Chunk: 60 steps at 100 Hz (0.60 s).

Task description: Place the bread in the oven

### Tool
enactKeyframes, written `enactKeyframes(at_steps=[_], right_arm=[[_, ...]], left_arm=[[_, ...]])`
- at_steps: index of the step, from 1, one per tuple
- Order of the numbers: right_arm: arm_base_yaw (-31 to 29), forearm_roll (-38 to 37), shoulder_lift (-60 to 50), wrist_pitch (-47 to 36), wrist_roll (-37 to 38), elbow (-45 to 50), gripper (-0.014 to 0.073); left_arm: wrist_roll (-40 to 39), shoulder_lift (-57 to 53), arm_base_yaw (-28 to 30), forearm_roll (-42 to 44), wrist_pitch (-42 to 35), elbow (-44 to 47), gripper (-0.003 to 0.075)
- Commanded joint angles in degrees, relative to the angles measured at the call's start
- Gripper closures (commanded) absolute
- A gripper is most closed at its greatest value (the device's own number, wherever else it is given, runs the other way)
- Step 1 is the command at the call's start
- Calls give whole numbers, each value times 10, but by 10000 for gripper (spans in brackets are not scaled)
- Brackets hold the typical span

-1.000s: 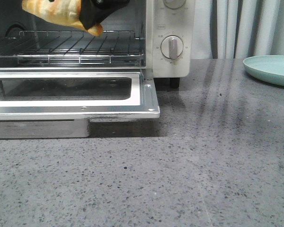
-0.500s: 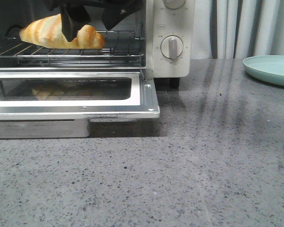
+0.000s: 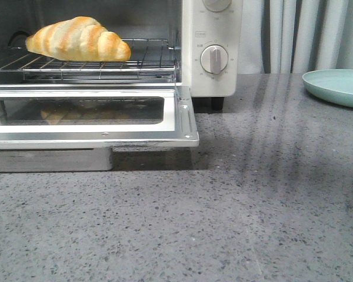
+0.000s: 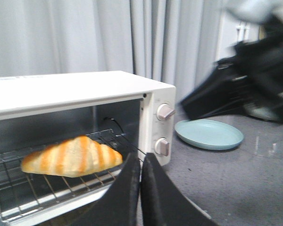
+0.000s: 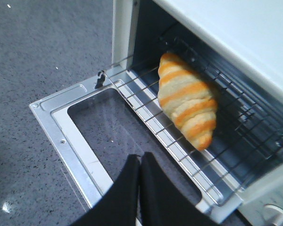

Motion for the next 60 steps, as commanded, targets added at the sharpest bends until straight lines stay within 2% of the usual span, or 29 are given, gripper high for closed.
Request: enactKeyframes(at_steps=[1, 21, 30, 34, 49, 60], right_arm=[[2, -38, -110, -58, 0, 51, 654], [1, -99, -359, -51, 2, 200, 654], [-12, -105, -455, -36, 53, 250, 654], [-18, -135, -490, -18, 84, 265, 654], [-27, -220, -553, 26, 98, 286, 654], [-27, -248, -557, 24, 98, 286, 654]], left_arm=[[-1, 7, 2, 13, -44, -18, 741], [-1, 7, 2, 81, -55, -18, 741], [-1, 8, 2, 101, -57, -17, 741], [-1, 11, 2, 106, -57, -16, 741], [-1, 23, 2, 106, -57, -10, 741], [-1, 24, 2, 103, -52, 0, 741]])
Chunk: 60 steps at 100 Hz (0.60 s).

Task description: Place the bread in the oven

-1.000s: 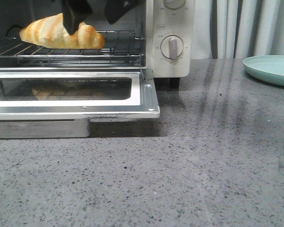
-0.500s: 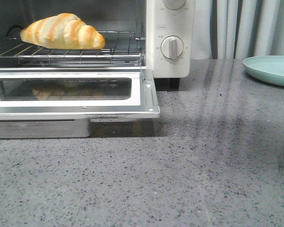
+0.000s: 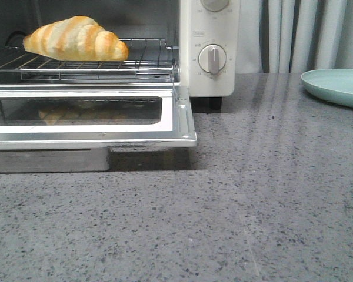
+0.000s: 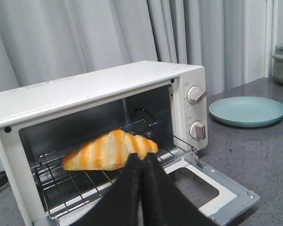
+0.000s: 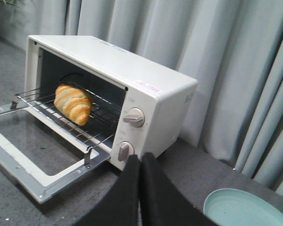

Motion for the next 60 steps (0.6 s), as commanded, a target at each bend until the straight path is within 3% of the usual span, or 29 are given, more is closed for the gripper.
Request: enactKeyframes(at_steps=[1, 28, 60], right_arm=[[-4, -46, 4, -36, 6, -11, 654], [-4, -47, 4, -32, 6, -11, 654], [-4, -47, 4, -32, 6, -11, 654]], left_arm=[[-1, 11, 2, -9, -30, -7, 741], [-1, 11, 2, -65, -9, 10, 741], [-1, 11, 2, -65, -9, 10, 741]])
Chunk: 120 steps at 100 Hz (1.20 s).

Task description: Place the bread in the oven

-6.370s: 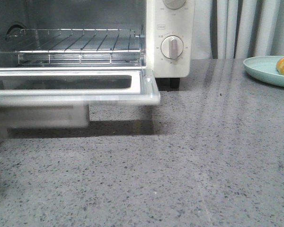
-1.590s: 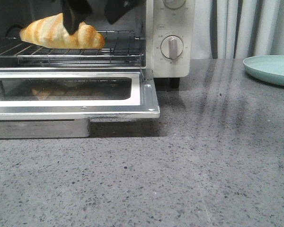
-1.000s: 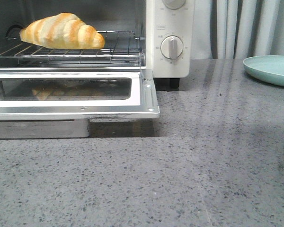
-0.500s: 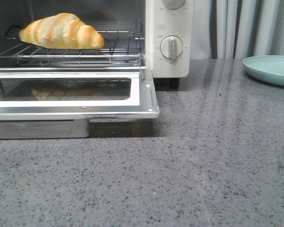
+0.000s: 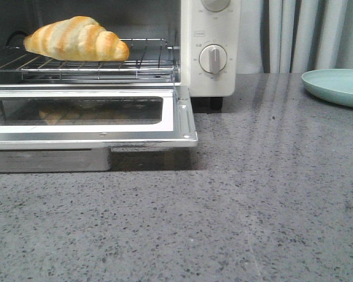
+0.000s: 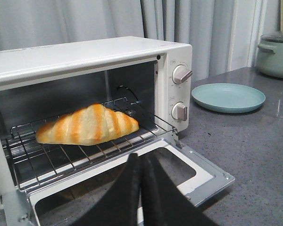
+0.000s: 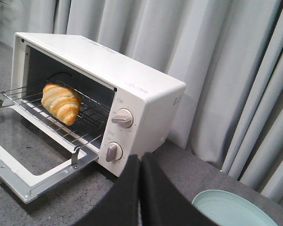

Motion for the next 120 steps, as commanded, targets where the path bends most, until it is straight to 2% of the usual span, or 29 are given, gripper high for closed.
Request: enactKeyframes(at_steps=[1, 37, 45, 57, 64, 68, 76, 81, 120], right_arm=[[-4, -20, 6, -35, 3, -12, 654], [-4, -20, 6, -35, 3, -12, 654], [-4, -20, 6, -35, 3, -12, 654], [-4, -20, 6, -35, 3, -12, 654], [-4, -20, 6, -35, 3, -12, 654], [-4, -21, 6, -35, 3, -12, 654], [-4, -17, 6, -33, 3, -12, 654], [-4, -17, 6, -32, 3, -12, 654], [-4, -17, 6, -29, 3, -12, 654]], left_arm=[[-1, 11, 2, -17, -30, -14, 741], [-1, -3, 4, -19, -33, 2, 741], [0, -38, 8, 8, -36, 12, 741], [-9, -114, 34, 76, -96, 50, 741], [-80, -161, 56, 147, -127, 83, 741], [-168, -157, 70, 203, -132, 94, 741], [-332, -149, 94, 353, -99, 108, 741], [-391, -151, 105, 387, -83, 117, 741], [-406, -156, 146, 372, -55, 209, 741]])
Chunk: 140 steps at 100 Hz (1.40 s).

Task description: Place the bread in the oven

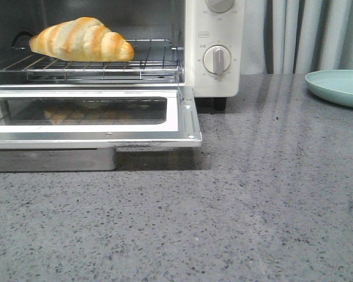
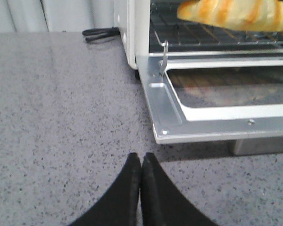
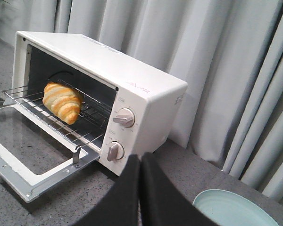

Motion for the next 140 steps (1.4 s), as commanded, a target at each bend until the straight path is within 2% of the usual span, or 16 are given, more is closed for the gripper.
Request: enactKeyframes(at_steps=[1, 5, 35, 112, 123, 131, 140], right_arm=[[-2, -16, 6, -34, 1, -12, 654], [-2, -16, 6, -34, 1, -12, 654], [-2, -16, 6, -34, 1, -12, 654], [-2, -17, 6, -27, 1, 18, 654], [-2, -27, 6, 29, 1, 41, 654], [-19, -56, 6, 62, 1, 62, 654], [-74, -29, 6, -7, 1, 100, 654]], left_arm=[[-7, -16, 6, -7, -29, -8, 741], [-7, -16, 6, -7, -10, -8, 741], [-7, -16, 6, -11, -42, 43, 741], [-7, -16, 6, -11, -54, 42, 741], [-7, -16, 6, -11, -54, 42, 741], [-7, -16, 6, -11, -54, 42, 741], [-7, -16, 6, -11, -54, 42, 741]])
